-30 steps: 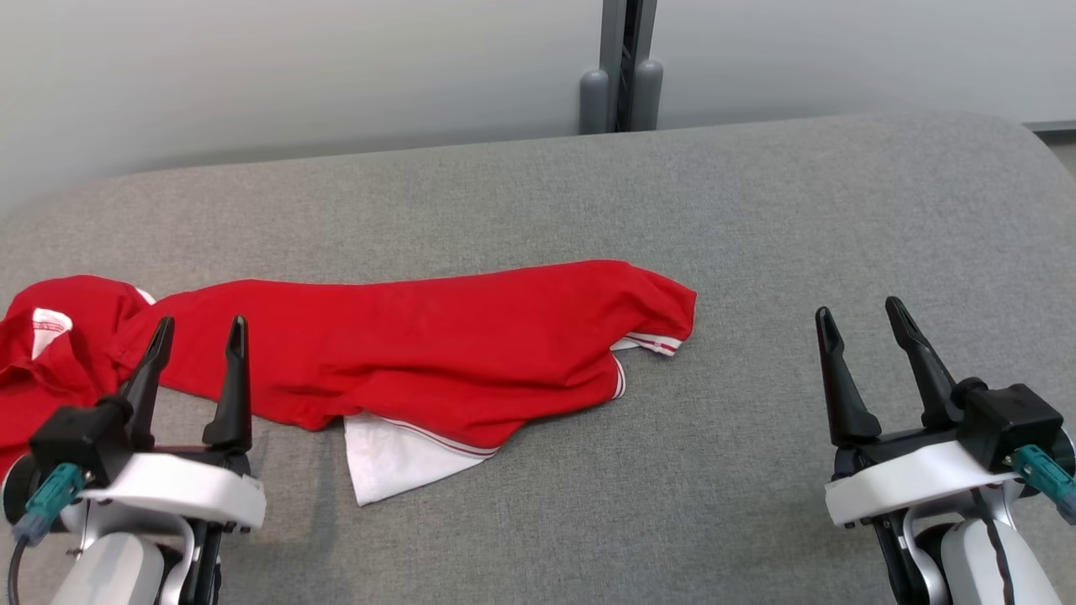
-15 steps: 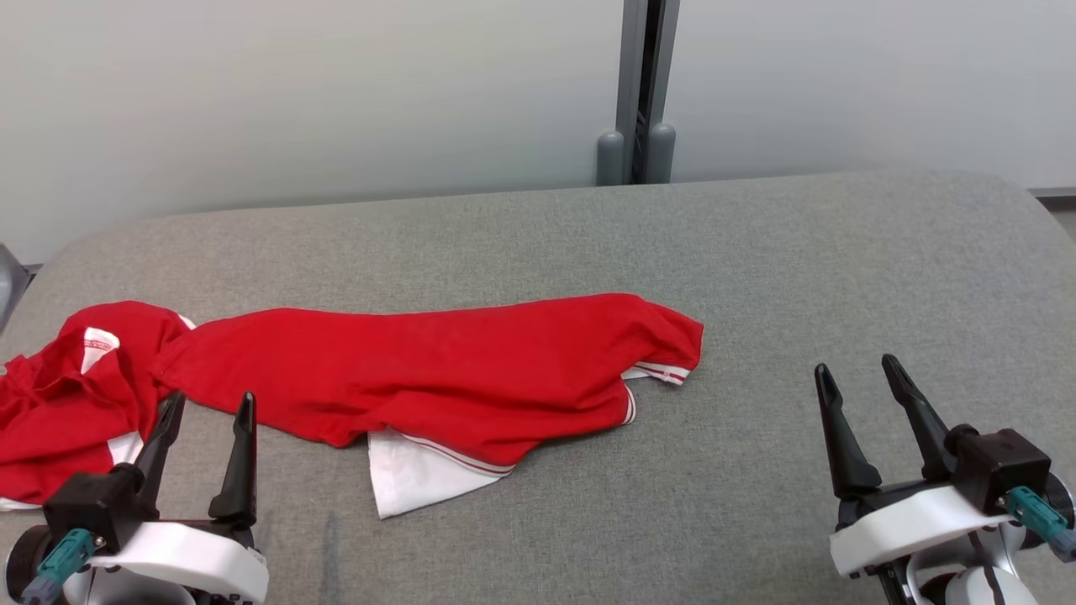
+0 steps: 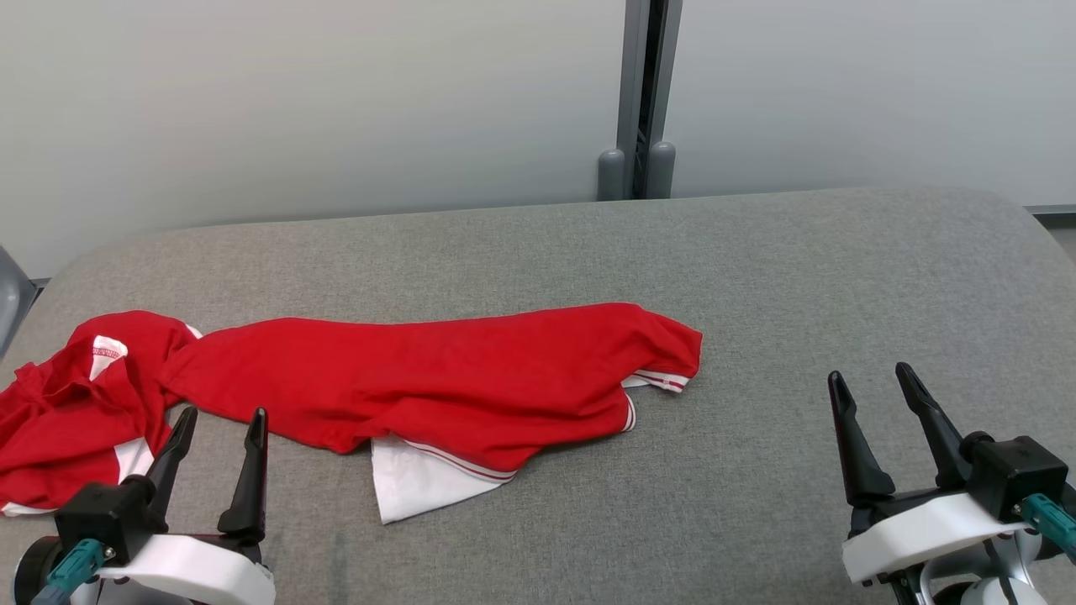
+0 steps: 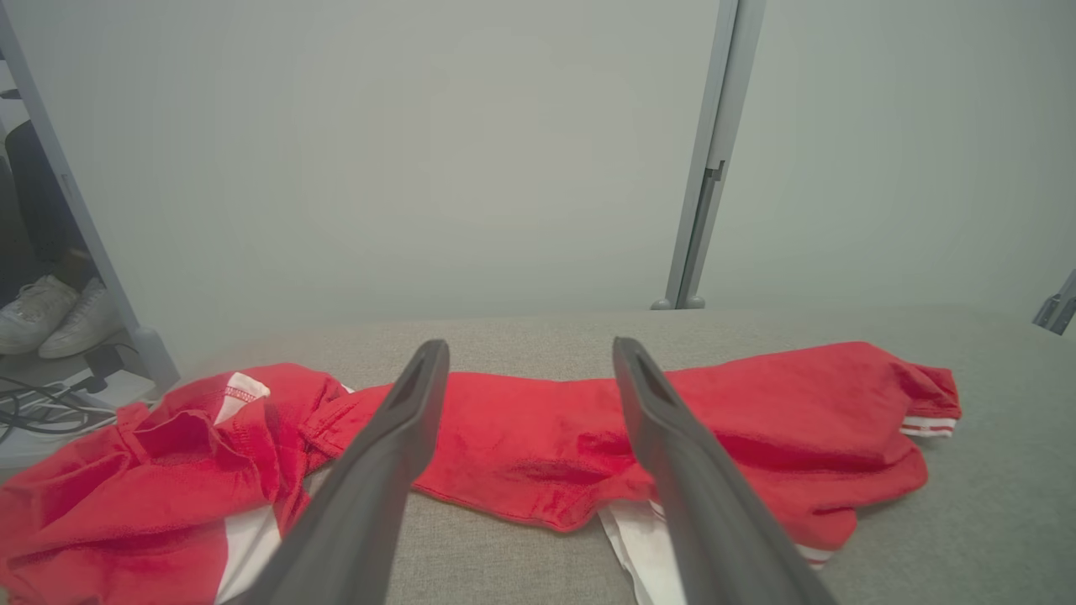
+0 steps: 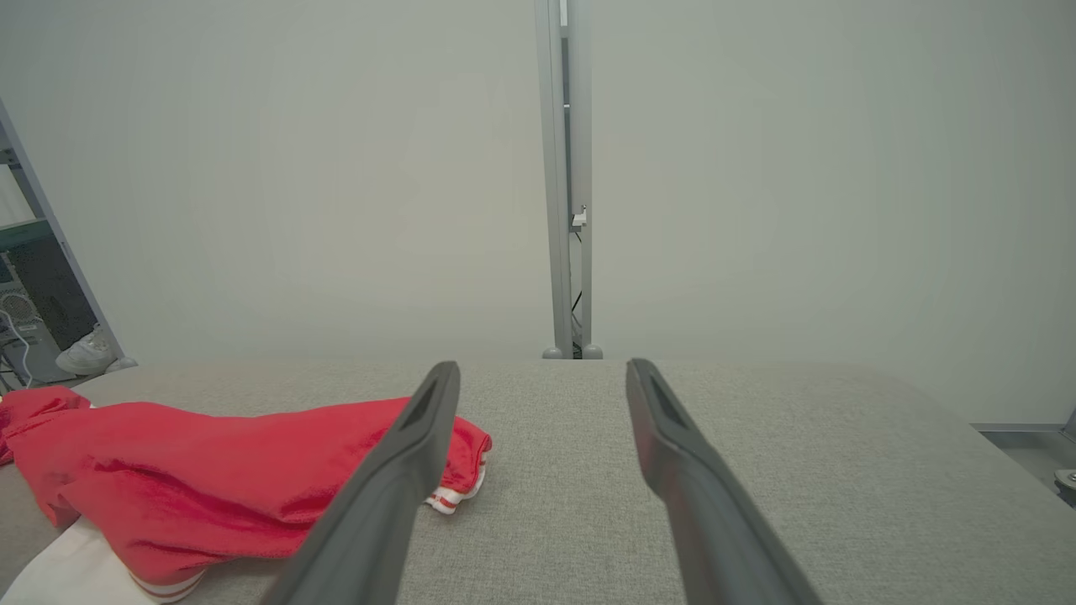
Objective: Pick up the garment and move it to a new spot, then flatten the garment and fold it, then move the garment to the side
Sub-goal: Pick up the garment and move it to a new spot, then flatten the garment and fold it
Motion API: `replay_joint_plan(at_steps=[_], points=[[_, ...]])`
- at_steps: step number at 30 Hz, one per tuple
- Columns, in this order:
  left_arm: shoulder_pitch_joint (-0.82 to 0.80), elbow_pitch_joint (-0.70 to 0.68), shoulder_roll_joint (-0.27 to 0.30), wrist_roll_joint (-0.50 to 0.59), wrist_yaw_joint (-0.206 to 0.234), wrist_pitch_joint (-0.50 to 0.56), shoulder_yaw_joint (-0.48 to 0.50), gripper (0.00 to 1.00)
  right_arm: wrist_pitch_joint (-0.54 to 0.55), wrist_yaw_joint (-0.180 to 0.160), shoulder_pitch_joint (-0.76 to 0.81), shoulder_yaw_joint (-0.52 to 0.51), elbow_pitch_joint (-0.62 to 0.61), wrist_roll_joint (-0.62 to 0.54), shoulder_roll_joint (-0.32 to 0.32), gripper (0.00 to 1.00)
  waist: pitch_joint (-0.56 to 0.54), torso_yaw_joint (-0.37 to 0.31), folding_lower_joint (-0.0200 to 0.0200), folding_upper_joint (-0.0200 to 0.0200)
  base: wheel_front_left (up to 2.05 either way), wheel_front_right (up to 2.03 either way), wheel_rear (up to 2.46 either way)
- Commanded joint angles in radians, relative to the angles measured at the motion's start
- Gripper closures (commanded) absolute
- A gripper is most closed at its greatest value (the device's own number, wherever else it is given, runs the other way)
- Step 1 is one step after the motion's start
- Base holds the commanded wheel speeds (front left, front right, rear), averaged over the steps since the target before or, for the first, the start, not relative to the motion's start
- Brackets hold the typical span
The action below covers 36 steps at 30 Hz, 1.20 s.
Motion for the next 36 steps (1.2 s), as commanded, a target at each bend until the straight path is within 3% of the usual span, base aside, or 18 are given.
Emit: replay_joint_plan(at_steps=[1, 24, 31, 36], points=[[-0.001, -0.003, 0.005, -0.004, 0.006, 0.000, 0.003, 0.00, -0.001, 0.000, 0.005, -0.004, -0.003, 0.001, -0.003, 0.00, 0.001, 0.000, 0.0000, -0.0001, 0.00, 0.00, 0.00], [-0.039, -0.013, -0.003, -0.021, 0.022, -0.006, 0.006, 0.00, 0.000, 0.000, -0.011, 0.003, -0.010, -0.006, 0.004, 0.00, 0.016, 0.026, 0.0000, -0.0001, 0.00, 0.00, 0.00], [-0.079, -0.011, -0.013, -0.036, 0.006, -0.025, 0.015, 0.00, 0.029, 0.000, -0.054, 0.160, -0.001, -0.020, -0.024, 0.00, 0.040, 0.100, 0.0000, -0.0001, 0.00, 0.00, 0.00], [-0.123, 0.006, -0.031, -0.041, -0.008, -0.041, 0.013, 0.00, 0.051, 0.000, -0.121, 0.360, 0.062, 0.000, -0.043, 0.00, 0.063, 0.193, 0.0000, -0.0001, 0.00, 0.00, 0.00]])
